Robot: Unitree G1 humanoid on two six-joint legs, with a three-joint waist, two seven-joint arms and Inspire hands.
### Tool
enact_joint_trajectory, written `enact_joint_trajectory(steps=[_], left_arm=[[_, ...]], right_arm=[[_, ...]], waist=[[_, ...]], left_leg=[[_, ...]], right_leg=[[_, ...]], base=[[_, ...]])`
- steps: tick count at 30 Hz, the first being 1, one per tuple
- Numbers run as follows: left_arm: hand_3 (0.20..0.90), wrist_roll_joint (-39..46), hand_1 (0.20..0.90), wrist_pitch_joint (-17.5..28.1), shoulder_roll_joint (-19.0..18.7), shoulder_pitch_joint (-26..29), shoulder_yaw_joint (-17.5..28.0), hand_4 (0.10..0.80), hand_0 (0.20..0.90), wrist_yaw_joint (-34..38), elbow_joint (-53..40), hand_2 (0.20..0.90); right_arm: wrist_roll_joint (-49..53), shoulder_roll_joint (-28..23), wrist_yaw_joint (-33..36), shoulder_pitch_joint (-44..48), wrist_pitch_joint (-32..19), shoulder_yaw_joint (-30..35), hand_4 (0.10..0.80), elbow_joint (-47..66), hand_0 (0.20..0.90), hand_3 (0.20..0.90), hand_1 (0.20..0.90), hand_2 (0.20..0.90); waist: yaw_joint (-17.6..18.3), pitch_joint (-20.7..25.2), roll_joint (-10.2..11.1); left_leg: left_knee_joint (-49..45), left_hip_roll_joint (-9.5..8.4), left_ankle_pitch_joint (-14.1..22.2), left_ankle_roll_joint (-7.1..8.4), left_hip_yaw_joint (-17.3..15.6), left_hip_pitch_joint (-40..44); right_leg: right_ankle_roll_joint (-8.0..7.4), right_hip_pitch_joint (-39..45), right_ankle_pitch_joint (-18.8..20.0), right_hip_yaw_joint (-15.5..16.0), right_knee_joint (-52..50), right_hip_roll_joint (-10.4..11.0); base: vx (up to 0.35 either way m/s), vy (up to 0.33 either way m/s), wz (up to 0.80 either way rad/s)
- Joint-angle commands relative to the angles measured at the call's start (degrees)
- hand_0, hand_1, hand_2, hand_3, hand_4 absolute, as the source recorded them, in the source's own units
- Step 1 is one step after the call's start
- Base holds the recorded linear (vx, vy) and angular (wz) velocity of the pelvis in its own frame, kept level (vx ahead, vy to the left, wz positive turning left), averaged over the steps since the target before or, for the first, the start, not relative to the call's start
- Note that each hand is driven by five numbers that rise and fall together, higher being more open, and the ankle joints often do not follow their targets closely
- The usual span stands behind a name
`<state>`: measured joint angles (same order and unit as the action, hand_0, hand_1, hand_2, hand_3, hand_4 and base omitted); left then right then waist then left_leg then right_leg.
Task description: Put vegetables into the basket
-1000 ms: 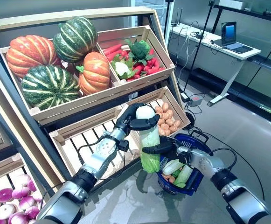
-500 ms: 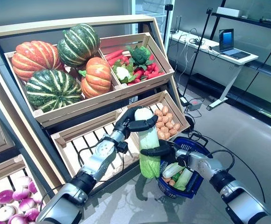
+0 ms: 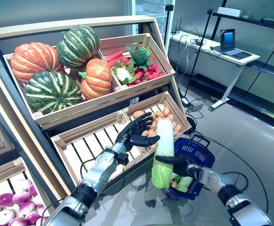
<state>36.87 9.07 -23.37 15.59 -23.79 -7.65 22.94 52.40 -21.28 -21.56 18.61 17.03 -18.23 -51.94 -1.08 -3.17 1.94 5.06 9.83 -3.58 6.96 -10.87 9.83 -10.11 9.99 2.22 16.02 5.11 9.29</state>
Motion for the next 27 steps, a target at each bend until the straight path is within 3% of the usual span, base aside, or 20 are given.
enact_joint_trajectory(steps=[1,10,15,21,23,27], left_arm=[[0.900,2.26,0.900,6.65,0.25,5.75,4.41,0.800,0.900,-0.59,0.73,0.900],[0.900,0.12,0.900,6.42,-1.16,2.15,8.26,0.800,0.900,0.72,5.00,0.900],[0.900,-0.73,0.900,7.63,-4.23,3.19,8.43,0.800,0.900,3.67,6.60,0.900],[0.900,-0.27,0.900,9.19,-5.10,9.01,7.38,0.800,0.900,6.91,9.19,0.900],[0.900,1.15,0.900,9.91,-5.12,9.63,6.30,0.800,0.900,8.36,9.53,0.900],[0.900,2.27,0.900,11.02,-4.77,8.91,5.07,0.800,0.900,9.34,8.70,0.900]], right_arm=[[4.58,-2.42,-0.24,6.18,-6.97,5.62,0.400,-2.47,0.300,0.300,0.300,0.300],[2.48,-5.62,4.96,5.76,-9.96,11.37,0.400,-8.41,0.300,0.300,0.300,0.300],[4.41,-8.40,10.65,11.05,-12.87,12.57,0.400,-10.52,0.300,0.300,0.300,0.300],[6.18,-13.36,13.12,22.10,-16.47,14.35,0.400,-15.29,0.300,0.300,0.300,0.300],[7.29,-15.06,14.12,25.51,-18.14,14.24,0.400,-15.44,0.300,0.300,0.300,0.300],[7.36,-17.72,15.27,29.10,-18.50,14.15,0.400,-15.62,0.300,0.300,0.300,0.300]], waist=[[-1.02,0.80,-0.18],[-1.93,-0.66,-0.50],[-3.03,-5.21,-1.37],[-4.03,-14.48,-3.20],[-4.03,-18.55,-3.83],[-4.36,-22.25,-4.56]], left_leg=[[-0.06,-1.25,3.43,-1.56,1.61,-0.46],[-0.06,-1.07,3.33,-1.38,1.81,-0.04],[-1.90,-0.97,2.43,-1.14,2.38,-2.71],[-13.27,-1.43,3.99,-0.56,5.40,-14.25],[-21.06,-1.43,5.88,-0.48,5.99,-20.26],[-34.16,-1.28,11.52,-1.27,6.50,-30.13]], right_leg=[[2.53,0.48,0.39,-1.69,-0.11,0.98],[2.69,1.16,0.39,-0.92,-0.11,0.91],[3.23,-2.76,-1.61,-0.55,-5.82,1.57],[3.95,-12.35,-4.25,-0.15,-15.85,3.48],[4.58,-17.69,-5.68,-0.29,-22.78,5.17],[5.54,-27.60,-10.45,-1.26,-36.82,8.23]], base=[[0.000,0.000,0.00],[0.049,-0.026,0.00],[-0.082,-0.021,0.03],[-0.331,-0.003,0.09],[-0.315,0.054,0.16],[-0.217,0.062,0.03]])
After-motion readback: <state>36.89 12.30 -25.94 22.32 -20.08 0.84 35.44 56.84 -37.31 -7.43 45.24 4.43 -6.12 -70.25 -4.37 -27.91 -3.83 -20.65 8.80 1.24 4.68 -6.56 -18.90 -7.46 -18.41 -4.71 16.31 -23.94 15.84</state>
